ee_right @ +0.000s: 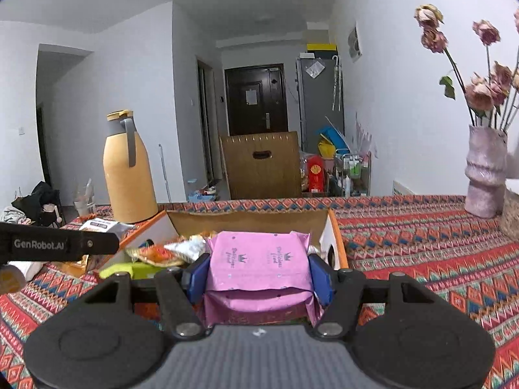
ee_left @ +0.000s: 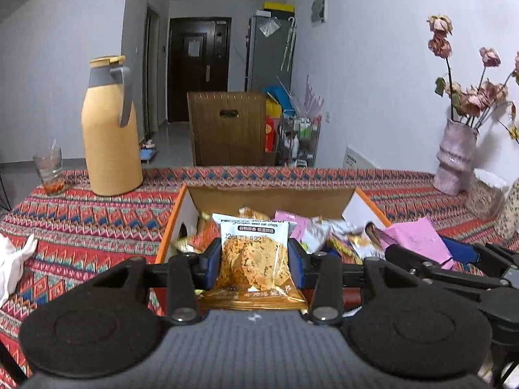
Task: Organize snacks
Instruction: 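Carry both packets over the box and open both tools to drop them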
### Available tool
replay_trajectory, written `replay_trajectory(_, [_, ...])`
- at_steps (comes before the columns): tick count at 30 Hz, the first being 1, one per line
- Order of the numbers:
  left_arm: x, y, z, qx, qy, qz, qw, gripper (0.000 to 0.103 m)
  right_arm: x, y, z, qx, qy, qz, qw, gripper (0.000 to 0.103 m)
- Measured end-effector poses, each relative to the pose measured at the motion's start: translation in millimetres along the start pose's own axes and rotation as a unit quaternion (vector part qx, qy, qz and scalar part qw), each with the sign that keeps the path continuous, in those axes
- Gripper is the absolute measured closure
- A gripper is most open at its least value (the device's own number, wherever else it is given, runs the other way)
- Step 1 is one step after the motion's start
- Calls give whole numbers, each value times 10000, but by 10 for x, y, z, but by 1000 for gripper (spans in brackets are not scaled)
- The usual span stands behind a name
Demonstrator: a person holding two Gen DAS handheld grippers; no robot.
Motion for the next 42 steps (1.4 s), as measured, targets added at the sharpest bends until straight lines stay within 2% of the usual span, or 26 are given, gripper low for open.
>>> replay_trajectory(11, [-366,270,65,319,169,-292,9989,61,-548,286,-17,-26,-134,-27,9999,40])
replay_trajectory(19, [-671,85,152,326,449,-580,9968,61,-898,160,-101,-137,-306,-27,9994,40])
replay_trajectory(28, [-813,-62,205,270,383,-465,9978,59,-1068,-4,-103,-82,-233,232,9994,40])
replay_trajectory(29, [-800,-65,209,284,368,-486,9977,58,-1078,-19,-99,-74,-234,263,9994,39])
replay_trajectory(31, [-775,-64,227,342,381,-540,9972,48,-1067,-29,-112,-81,-245,278,9993,36])
replay_trajectory(33, [-743,-54,254,425,457,-628,9961,12,-1042,-30,-126,-118,-282,248,9992,30])
replay_trajectory(34, [-721,-52,270,483,531,-705,9949,4,-1024,-27,-138,-151,-303,218,9992,28])
replay_trajectory(35, [-690,-47,283,536,595,-799,9936,0,-1014,-9,-143,-176,-304,196,9992,22])
replay_trajectory(38, [-664,-26,299,593,564,-825,9932,0,-977,-2,-172,-242,-373,142,9989,1])
replay_trajectory(42, [-653,-17,291,574,553,-815,9935,0,-984,-4,-181,-279,-390,173,9987,0])
Point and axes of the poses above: each gripper's, at about its wrist camera, not at the fingertips, and x roughly against the way its jaws point, z to its left, y to its top, the point moved 2 cm from there along -x, roughly the way its jaws point, and after that the axes turned 4 degrees about x, right-handed, at the moved point
